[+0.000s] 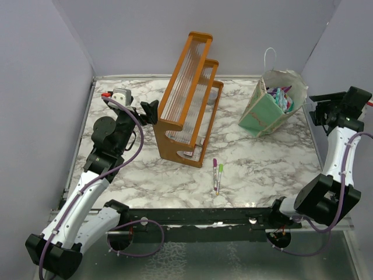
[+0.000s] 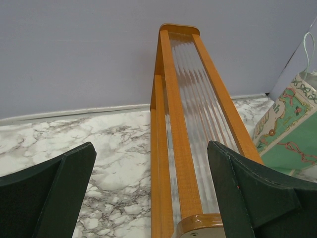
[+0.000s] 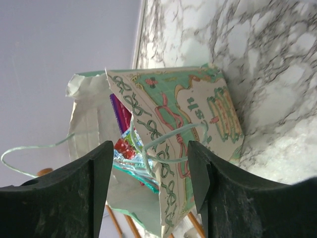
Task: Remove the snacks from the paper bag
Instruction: Adjust the paper bag at the center of the board.
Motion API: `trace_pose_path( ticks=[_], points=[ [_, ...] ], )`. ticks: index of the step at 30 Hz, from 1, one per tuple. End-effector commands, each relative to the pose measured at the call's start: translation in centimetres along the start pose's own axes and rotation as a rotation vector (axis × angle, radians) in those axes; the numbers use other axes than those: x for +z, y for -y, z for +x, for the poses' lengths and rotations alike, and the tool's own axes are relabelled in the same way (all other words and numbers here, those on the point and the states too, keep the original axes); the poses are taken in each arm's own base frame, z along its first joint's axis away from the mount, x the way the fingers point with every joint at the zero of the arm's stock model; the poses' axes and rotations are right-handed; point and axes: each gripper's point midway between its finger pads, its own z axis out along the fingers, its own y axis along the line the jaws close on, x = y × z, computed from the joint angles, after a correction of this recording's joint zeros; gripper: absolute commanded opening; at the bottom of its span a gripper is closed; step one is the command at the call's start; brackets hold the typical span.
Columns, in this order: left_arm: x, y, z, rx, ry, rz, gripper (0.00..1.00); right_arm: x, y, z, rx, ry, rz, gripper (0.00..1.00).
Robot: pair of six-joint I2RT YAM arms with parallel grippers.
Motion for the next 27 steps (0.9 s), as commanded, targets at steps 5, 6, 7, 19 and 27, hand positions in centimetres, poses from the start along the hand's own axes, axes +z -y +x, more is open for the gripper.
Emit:
trace_pose_path(
  ticks=[5,6,7,19,27],
  points=[
    [0.0,0.8,-1.6,-0.012,0.039,0.034,0.99,0.6,-1.3,0.6,0.072,-0.039,-0.076,0.54],
    [0.0,0.8,-1.5,-0.012,0.038,0.033,0.99,0.8,-1.3,0.5,0.078,-0.039,-0.074,0.54],
    [0.0,0.8,-1.6,-0.012,0.039,0.034,0.99,1.0,-1.2,0.5,0.087,-0.037,-0.074,0.54],
    [0.3,0.7,-1.1,-0.008,0.028,0.03,0.99,4.0,-0.5,-0.1,0.152,-0.028,-0.06,0.46],
    [0.5,0.8,-0.9,-0.009,0.02,0.036,0.99,3.8,-1.6,-0.5,0.148,-0.016,-0.101,0.04]
  ],
)
